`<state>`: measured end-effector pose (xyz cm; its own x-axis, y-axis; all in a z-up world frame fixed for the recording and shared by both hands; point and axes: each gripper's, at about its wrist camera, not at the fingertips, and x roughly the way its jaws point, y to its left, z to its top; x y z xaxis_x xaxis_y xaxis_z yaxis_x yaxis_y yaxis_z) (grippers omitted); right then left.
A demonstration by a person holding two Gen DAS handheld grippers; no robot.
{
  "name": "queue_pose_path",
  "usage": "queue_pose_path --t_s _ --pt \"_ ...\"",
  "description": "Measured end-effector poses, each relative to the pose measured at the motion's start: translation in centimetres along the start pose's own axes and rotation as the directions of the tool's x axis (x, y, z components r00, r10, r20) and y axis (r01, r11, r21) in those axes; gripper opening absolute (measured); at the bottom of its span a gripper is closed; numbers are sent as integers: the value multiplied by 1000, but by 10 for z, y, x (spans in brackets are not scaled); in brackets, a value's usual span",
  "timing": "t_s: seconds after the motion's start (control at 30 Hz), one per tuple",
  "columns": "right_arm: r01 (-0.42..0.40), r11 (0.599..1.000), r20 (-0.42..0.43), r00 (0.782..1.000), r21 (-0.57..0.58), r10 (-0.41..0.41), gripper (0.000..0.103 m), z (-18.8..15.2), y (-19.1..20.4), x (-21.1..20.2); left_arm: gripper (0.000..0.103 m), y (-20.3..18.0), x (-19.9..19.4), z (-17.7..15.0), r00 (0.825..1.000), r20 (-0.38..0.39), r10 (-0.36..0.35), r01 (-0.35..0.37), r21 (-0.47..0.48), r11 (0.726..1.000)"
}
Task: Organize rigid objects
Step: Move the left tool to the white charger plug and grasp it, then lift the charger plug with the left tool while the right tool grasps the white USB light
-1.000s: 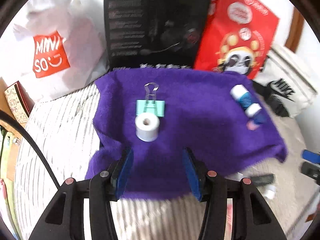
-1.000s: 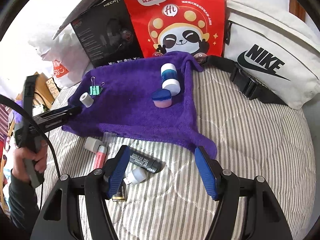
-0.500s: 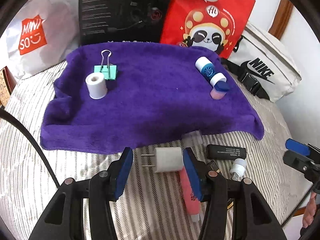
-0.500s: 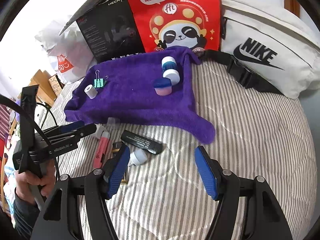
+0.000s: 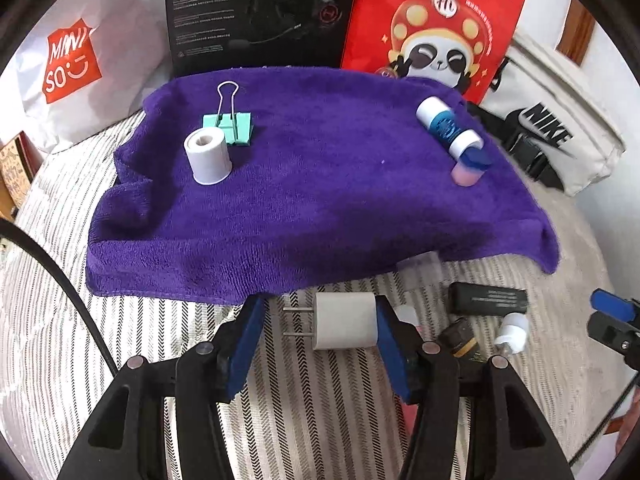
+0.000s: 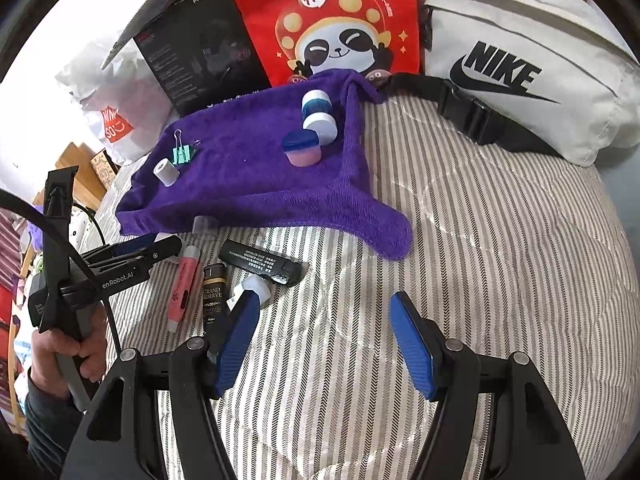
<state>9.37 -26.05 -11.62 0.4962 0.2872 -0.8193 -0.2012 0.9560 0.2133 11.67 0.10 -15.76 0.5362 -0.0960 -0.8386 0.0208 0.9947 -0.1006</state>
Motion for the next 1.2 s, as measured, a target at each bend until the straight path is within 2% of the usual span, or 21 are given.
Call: queue_pose_path --t_s 0.13,0.2,0.23,0.47,0.63,0.77,0.87,1.1,1.2 --pt "-1 1000 -14 1000 -6 1 67 -2 2 6 52 -10 4 -3 998 18 62 -62 27 998" --pt "3 1000 -22 1000 -15 -4 67 -2 5 10 46 -12 4 -3 997 32 77 -78 41 996" --pt "2 1000 -25 1000 -19 -3 67 -3 6 12 41 -13 3 -3 997 34 75 -77 50 996" --pt "-24 998 -32 999 -64 22 67 -2 26 24 41 -10 4 -2 997 45 64 -66 51 997" --pt "-44 987 -10 999 -153 43 67 -6 46 33 41 1 -1 -6 998 26 49 -50 46 998" --pt "-24 977 -19 1000 -210 20 66 -11 54 44 41 13 -7 -14 999 21 38 -39 34 999" --pt "-4 973 -27 1000 -230 -2 61 -14 54 52 41 20 -10 -18 999 18 27 -27 20 999" --pt "42 956 28 999 -291 -35 59 -18 63 57 42 20 -11 -21 999 16 31 -32 29 999" --pt "64 946 52 997 -318 -51 54 -18 69 60 42 18 -11 -22 999 20 46 -46 34 998"
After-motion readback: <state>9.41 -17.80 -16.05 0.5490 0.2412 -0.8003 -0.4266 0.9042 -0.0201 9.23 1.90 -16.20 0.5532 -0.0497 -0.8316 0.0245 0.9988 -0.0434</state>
